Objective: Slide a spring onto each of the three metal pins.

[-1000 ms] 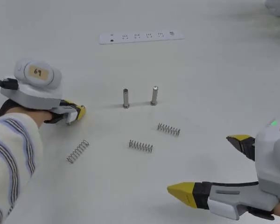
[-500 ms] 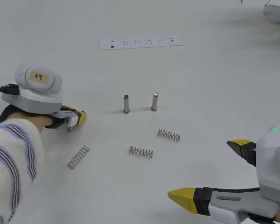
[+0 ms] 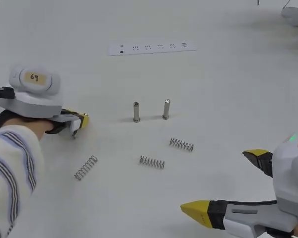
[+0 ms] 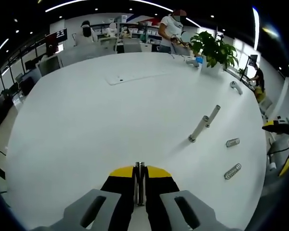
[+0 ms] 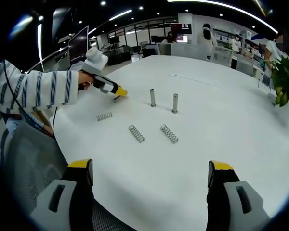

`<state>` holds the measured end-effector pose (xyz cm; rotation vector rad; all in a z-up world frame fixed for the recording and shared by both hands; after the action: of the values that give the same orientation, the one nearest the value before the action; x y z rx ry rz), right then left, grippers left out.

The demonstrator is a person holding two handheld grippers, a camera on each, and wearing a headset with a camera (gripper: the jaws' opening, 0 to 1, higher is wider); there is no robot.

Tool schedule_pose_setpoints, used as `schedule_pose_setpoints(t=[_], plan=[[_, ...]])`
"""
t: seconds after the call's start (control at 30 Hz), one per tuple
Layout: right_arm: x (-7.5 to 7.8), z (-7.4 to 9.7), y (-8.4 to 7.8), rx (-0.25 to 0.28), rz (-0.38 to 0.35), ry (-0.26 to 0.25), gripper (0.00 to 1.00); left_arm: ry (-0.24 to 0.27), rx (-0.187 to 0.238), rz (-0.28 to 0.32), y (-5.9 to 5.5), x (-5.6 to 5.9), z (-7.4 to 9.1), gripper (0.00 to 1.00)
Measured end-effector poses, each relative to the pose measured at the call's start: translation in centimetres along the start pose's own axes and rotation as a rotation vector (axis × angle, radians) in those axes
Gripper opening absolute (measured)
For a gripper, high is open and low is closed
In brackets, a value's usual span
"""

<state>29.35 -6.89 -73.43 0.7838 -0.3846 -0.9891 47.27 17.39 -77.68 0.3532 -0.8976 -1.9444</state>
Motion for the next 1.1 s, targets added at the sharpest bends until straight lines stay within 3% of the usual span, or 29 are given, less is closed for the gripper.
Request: schedule_pose_setpoints(t=[0.3,0.77,0.93,1.1], plan=[[-0.4,0.0,-0.1,0.005,-0.003,0.007,0.98,0.006,0.034,-0.002,1.1,0.2,0.9,0.00],[-0.4,0.2,-0.1,0.012,0.014,0.012,0.97,0.012,0.052,-0.024,1.3,0.9,1.5,0.00],[-0.2,0.3,0.0,0.015,0.017,0.005,0.97,0.007,0.049,-0.063,1.3,1.4,1.6,0.00],[-0.2,0.6,0.2,0.022,0.022,-0.001,0.97,-0.006,0.061,-0.052,1.5,1.9,1.7,0.00]])
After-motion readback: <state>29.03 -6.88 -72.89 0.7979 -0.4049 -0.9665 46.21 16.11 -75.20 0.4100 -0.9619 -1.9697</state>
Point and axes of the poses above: the centre of the closed fingertips' face, and the gripper's own axes: z roughly backward along the fingers, x roughly to its right, y roughly out of its top, the point moved 1 cm from there along z, roughly backward along the fingers, and after that the axes turned 5 degrees about -y, right-handed, at the moved point
